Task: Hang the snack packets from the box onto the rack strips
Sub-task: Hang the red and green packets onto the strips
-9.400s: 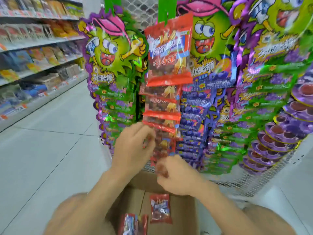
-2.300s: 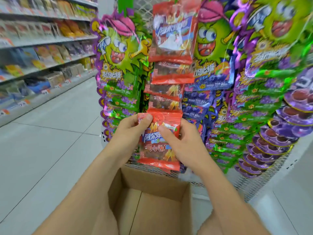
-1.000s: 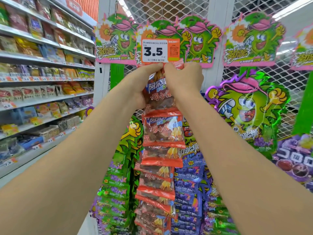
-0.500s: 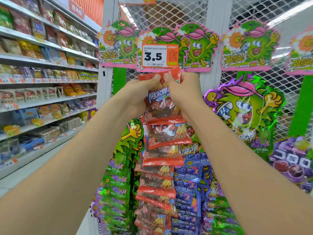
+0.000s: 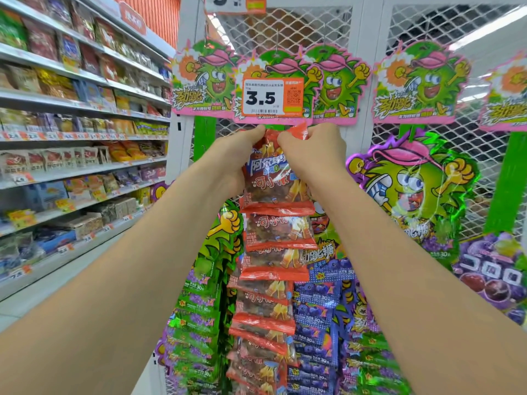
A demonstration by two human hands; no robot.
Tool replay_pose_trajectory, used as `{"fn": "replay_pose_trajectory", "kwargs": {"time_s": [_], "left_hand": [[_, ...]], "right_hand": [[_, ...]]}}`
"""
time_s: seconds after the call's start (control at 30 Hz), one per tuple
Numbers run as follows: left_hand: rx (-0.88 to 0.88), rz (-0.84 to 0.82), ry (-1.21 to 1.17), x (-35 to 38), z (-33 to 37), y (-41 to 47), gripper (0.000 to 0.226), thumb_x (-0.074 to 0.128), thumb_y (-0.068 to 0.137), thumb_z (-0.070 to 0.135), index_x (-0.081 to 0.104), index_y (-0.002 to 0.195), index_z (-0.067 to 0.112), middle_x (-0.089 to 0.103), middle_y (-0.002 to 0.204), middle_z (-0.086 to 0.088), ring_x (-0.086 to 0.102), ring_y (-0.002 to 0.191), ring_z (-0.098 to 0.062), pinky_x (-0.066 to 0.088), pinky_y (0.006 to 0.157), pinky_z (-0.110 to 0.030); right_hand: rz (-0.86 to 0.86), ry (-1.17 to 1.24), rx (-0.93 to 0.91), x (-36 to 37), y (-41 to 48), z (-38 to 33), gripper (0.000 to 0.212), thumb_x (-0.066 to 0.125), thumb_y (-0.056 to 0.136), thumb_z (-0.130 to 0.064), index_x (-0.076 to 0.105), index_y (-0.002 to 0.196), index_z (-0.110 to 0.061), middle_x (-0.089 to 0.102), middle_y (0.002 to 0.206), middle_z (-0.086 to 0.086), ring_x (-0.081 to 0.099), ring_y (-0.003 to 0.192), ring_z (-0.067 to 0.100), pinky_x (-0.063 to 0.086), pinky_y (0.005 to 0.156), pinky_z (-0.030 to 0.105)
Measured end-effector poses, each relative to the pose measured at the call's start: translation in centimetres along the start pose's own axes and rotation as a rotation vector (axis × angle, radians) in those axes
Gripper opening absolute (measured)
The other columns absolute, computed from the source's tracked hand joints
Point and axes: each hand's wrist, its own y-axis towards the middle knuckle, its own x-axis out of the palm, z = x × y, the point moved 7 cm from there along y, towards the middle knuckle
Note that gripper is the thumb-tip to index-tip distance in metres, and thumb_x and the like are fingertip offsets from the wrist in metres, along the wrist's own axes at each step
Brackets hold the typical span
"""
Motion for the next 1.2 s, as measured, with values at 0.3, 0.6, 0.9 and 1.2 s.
{"fn": "replay_pose_trajectory", "kwargs": {"time_s": [0.3, 0.6, 0.9, 1.2], "left_hand": [[0.134, -0.020, 0.127, -0.7, 0.0, 0.2, 0.037, 0.065, 0.104, 0.038, 0.069, 0.119, 0.004, 0.080, 0.108, -0.014, 0.079, 0.098, -0.032, 0.065, 0.080, -0.050], [0.180, 0.027, 0.168, -1.0, 0.7, 0.7, 0.039, 0.069, 0.100, 0.045, 0.073, 0.119, 0.011, 0.082, 0.106, -0.007, 0.079, 0.099, -0.030, 0.065, 0.082, -0.044], [0.076, 0.055, 0.047, 0.0, 0.4, 0.5, 0.017, 0.070, 0.095, 0.033, 0.074, 0.096, 0.016, 0.081, 0.091, -0.009, 0.077, 0.075, -0.028, 0.062, 0.067, -0.037], [0.103, 0.084, 0.068, -0.2, 0.5, 0.3, 0.015, 0.072, 0.095, 0.033, 0.074, 0.094, 0.018, 0.082, 0.091, -0.006, 0.080, 0.083, -0.027, 0.065, 0.080, -0.046]], "right_hand": [[0.040, -0.042, -0.148, -0.3, -1.0, 0.1, 0.057, 0.069, 0.095, -0.031, 0.034, 0.051, -0.020, 0.037, 0.041, -0.008, 0.035, 0.046, 0.010, 0.025, 0.048, 0.031], [0.116, 0.053, -0.189, -0.1, -0.1, -1.1, 0.044, 0.065, 0.099, -0.038, 0.050, 0.062, -0.021, 0.048, 0.058, -0.009, 0.043, 0.057, 0.013, 0.031, 0.054, 0.033], [0.071, -0.021, -0.061, 0.1, 1.1, -0.9, 0.039, 0.067, 0.090, -0.034, 0.040, 0.069, -0.015, 0.042, 0.065, 0.003, 0.035, 0.058, 0.022, 0.026, 0.052, 0.034], [0.098, -0.081, -0.165, -0.9, -0.1, -1.3, 0.059, 0.071, 0.092, -0.033, 0.032, 0.050, -0.018, 0.033, 0.045, -0.006, 0.032, 0.054, 0.019, 0.021, 0.046, 0.030]]}}
